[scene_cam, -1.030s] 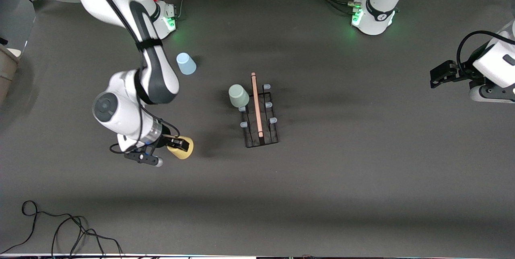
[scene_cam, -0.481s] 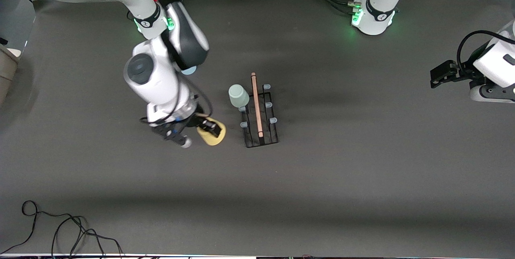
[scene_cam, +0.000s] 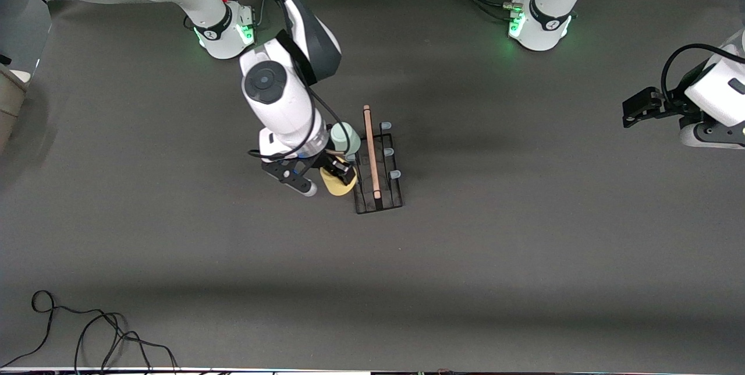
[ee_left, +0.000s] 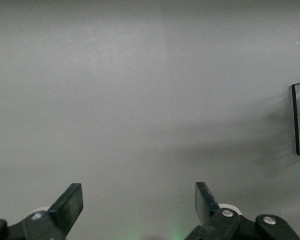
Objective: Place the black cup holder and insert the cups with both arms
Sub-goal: 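Carry the yellow cup to the rack and lower it onto a peg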
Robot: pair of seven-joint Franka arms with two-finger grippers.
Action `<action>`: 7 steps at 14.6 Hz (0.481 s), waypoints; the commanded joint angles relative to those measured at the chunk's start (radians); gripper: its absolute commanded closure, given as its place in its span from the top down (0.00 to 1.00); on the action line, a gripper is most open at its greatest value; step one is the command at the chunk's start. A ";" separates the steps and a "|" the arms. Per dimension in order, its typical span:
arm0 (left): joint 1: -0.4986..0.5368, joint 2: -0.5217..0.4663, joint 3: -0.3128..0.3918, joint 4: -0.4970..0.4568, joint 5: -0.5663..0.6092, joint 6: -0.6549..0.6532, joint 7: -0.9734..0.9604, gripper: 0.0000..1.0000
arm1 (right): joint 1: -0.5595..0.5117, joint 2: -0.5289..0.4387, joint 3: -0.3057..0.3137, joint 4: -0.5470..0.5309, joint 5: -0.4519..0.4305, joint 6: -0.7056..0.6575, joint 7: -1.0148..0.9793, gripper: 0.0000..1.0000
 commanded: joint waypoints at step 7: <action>-0.009 -0.005 0.006 0.011 -0.005 0.001 0.001 1.00 | 0.037 0.091 -0.008 0.032 -0.017 0.053 0.039 0.00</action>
